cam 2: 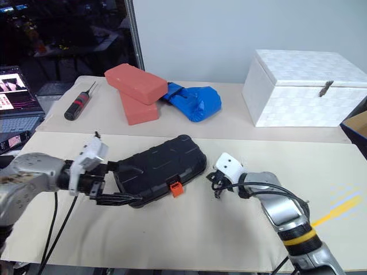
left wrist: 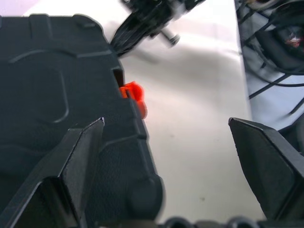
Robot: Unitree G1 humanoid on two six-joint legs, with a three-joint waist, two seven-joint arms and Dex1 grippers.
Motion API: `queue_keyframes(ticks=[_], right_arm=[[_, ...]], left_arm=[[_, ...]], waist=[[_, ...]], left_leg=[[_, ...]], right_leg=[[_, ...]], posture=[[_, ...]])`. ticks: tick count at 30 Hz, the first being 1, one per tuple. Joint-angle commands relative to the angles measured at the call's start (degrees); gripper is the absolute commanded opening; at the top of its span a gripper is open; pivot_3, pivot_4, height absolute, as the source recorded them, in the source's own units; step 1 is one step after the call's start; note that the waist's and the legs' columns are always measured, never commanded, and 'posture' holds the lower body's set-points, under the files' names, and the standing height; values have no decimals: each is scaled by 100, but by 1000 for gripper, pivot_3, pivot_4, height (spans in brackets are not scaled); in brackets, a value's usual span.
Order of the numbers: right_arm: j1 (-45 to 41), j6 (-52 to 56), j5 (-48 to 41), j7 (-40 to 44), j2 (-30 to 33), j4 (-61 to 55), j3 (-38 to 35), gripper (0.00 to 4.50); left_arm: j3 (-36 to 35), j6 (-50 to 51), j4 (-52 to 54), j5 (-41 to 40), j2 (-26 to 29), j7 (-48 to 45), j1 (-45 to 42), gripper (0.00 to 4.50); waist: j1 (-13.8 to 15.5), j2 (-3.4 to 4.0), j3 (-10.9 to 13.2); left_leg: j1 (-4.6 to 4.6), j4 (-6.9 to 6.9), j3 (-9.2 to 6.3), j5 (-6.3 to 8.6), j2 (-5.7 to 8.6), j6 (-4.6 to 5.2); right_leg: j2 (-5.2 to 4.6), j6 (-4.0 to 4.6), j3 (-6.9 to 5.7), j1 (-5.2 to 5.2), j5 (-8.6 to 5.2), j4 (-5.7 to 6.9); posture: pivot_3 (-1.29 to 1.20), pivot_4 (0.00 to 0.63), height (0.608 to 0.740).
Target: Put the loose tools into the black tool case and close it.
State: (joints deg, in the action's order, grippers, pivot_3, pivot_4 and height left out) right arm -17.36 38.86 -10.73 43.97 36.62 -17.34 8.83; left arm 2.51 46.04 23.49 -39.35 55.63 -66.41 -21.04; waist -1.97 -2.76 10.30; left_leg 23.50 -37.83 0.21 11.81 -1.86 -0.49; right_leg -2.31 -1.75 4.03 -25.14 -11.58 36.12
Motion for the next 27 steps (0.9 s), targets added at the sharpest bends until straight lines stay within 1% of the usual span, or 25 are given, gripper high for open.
queue_keyframes(ticks=[1,3,5,6,7,8,9,10,11,12,13,15,17,18,19,20,21,23,26,27], right_arm=[[338,1047,-922,-40,-143,-1277,-475,1863],[508,1458,-1159,-289,-421,-1686,-383,2560],[626,1632,-1106,-509,-550,-1878,-122,3154],[674,1605,-1010,-588,-567,-1932,57,3468],[669,1592,-916,-758,-681,-1914,202,3221],[645,1608,-879,-903,-802,-1880,287,3121],[624,1608,-856,-1005,-878,-1850,375,2914],[576,1564,-775,-1115,-956,-1747,500,2625],[548,1527,-719,-1177,-989,-1683,586,2201],[515,1499,-656,-1325,-1125,-1564,609,1941],[469,1475,-629,-1417,-1236,-1474,624,1552],[427,1695,-823,-1569,-1567,-1414,470,844],[423,1799,-923,-1547,-1645,-1462,449,157],[432,1810,-940,-1562,-1670,-1486,444,157],[462,1842,-974,-1589,-1696,-1548,458,343],[489,1875,-1007,-1623,-1722,-1597,466,653],[525,1905,-1024,-1639,-1722,-1654,500,859],[551,1920,-939,-1755,-1723,-1693,535,1658],[485,1972,-859,-1857,-1667,-1645,502,2626],[388,2038,-850,-1944,-1663,-1555,311,2626]], left_arm=[[555,51,-116,444,147,-105,-39,4500],[816,84,-315,627,60,-69,-101,4500],[987,-89,-426,841,45,-139,-124,4500],[1003,-122,-430,855,49,-188,-133,4500],[996,-112,-444,845,40,-204,-158,4500],[986,-106,-460,837,38,-219,-176,4500],[981,-108,-475,835,42,-236,-188,4500],[980,-124,-506,854,46,-247,-202,4500],[980,-135,-522,869,49,-257,-210,4500],[983,-135,-541,884,46,-262,-224,4500],[990,-148,-549,905,49,-275,-233,4500],[983,-158,-553,934,51,-287,-240,4500],[968,-158,-556,955,43,-300,-238,4500],[961,-167,-562,973,42,-299,-233,4500],[940,-173,-568,990,25,-258,-221,4500],[916,-183,-576,1002,-5,-207,-211,4500],[892,-159,-563,984,-41,-154,-194,4500],[880,-138,-515,963,-71,-118,-147,4500],[793,-168,-424,875,-142,-93,-21,4500],[698,-246,-392,822,-193,-97,9,4500]], waist=[[-44,-1,0],[-46,-2,-2],[-53,10,-11],[-53,17,-15],[-53,20,-16],[-60,20,-16],[-64,20,-16],[-66,20,-17],[-67,20,-17],[-66,20,-17],[-67,20,-17],[-65,20,-17],[-63,22,-17],[-60,23,-18],[-59,22,-18],[-53,22,-18],[-50,23,-18],[-48,23,-18],[-51,23,-18],[-51,23,-18]], left_leg=[[-7,0,0,0,-1,0],[-14,0,-3,0,-8,0],[-38,1,-8,0,-12,0],[-47,1,-7,0,-12,0],[-50,1,-7,0,-8,0],[-57,1,-6,-1,-7,0],[-74,0,-5,-1,-7,-1],[-81,0,-6,-1,-6,-1],[-86,0,-6,0,-6,-1],[-92,-1,-5,0,-6,-1],[-95,0,-5,0,-6,-2],[-98,0,-5,0,-6,-2],[-98,0,-5,0,-8,-2],[-97,1,-5,0,-7,-2],[-96,4,-5,0,-6,-1],[-96,6,-5,0,-7,-1],[-89,8,-6,0,-6,-1],[-82,9,-7,0,-4,-1],[-81,8,-7,1,-4,-1],[-82,8,-7,0,-4,-1]], right_leg=[[1,0,0,4,-1,4],[9,5,-1,5,1,9],[16,14,-5,22,-4,16],[16,38,-3,29,-16,16],[15,53,2,32,-24,15],[14,54,4,39,-25,13],[12,55,4,57,-25,6],[9,55,4,67,-25,-7],[6,54,4,72,-25,-10],[4,54,4,79,-25,-14],[1,54,4,80,-25,-17],[1,54,4,83,-25,-18],[1,54,2,81,-25,-13],[1,54,2,81,-25,-10],[1,54,2,81,-25,-9],[1,54,1,81,-25,-10],[1,53,0,78,-27,-10],[1,50,-1,74,-29,-11],[0,49,0,75,-29,-12],[0,49,0,76,-29,-12]], posture=[[0,150,740],[0,150,740],[0,150,740],[0,150,740],[0,150,740],[0,150,740],[0,150,740],[0,150,740],[0,150,740],[0,150,740],[0,150,740],[0,150,740],[0,150,740],[0,150,740],[0,150,740],[0,150,740],[0,150,740],[0,150,740],[0,150,740],[0,150,740]])
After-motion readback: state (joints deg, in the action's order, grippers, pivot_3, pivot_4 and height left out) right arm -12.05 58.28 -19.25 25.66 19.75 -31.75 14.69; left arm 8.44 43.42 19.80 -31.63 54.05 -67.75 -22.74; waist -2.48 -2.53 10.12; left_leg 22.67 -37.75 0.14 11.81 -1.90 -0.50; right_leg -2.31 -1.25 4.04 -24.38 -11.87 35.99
